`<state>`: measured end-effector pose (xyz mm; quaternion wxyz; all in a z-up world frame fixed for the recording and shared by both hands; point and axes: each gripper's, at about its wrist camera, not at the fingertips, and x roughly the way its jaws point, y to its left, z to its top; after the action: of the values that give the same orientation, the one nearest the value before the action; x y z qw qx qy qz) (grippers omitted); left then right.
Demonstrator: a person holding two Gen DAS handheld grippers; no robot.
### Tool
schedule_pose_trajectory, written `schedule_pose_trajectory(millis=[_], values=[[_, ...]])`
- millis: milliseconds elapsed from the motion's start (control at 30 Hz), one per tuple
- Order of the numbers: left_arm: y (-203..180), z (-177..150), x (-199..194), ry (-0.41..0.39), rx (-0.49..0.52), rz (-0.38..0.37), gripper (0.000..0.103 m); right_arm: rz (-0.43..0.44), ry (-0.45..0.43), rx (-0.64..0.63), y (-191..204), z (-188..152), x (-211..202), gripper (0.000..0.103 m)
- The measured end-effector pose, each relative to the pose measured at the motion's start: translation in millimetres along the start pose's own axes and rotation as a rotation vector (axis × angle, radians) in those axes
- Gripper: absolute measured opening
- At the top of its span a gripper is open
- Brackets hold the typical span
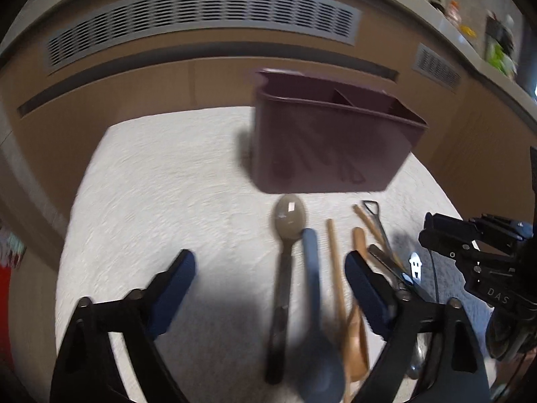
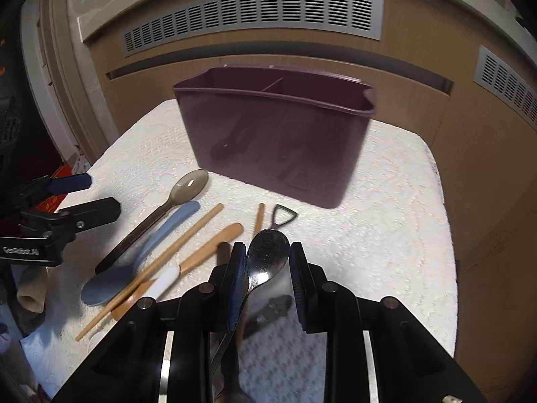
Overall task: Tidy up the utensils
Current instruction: 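Grasp the silver spoon with the right tool while the left tool grasps the black-handled spoon, then lift both held spoons and carry them over the maroon caddy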
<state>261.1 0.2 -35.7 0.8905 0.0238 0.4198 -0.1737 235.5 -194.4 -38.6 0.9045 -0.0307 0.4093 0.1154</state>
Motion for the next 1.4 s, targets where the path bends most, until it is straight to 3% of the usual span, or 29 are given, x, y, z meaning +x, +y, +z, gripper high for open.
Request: schedule_pose_trajectory(millis=[100,300,367,467,533,700,867,1000,1400], values=[[-9.9,15.5,22.5,0.077,0.040,-0.007,0.062,0.008,-0.022,0.028,-3.7,-3.9,-10.8,0.024],[-13.8,40.3,59.7,0.186,0.023,0.034,0.062,0.003,-0.065,0.034,-6.0,-7.7,-16.7,0.024],[-17.1,45.4,69.2,0.202,0.016,0.039,0.058,-0.007,-0.073,0.026,-4.7,-7.7,-16.9,0.024],[-25.8,47.7,80.1,0.215,0.043,0.061,0.044,-0.008,-0.078,0.033,-4.7,-8.4,-16.5,0.024],[-29.9,47.7,79.5,0.188,0.068,0.078,0.034,-0.016,-0.083,0.033,-3.8,-9.1,-17.2,0.024],[-24.2,40.1,43.7,0.079,0.042,0.057,0.034,-0.042,-0.130,0.015,1.7,-11.0,-29.3,0.024],[-27.2,20.0,-22.8,-0.132,0.000,0.031,0.034,-0.047,-0.198,0.006,7.7,-12.5,-53.5,0.024],[-28.4,12.8,-62.9,-0.256,-0.029,0.014,0.034,-0.052,-0.248,-0.018,17.1,-14.4,-71.1,0.024],[-26.5,24.3,-114.9,-0.387,-0.050,-0.045,0.034,-0.042,-0.322,-0.038,25.5,2.4,-93.4,0.022]])
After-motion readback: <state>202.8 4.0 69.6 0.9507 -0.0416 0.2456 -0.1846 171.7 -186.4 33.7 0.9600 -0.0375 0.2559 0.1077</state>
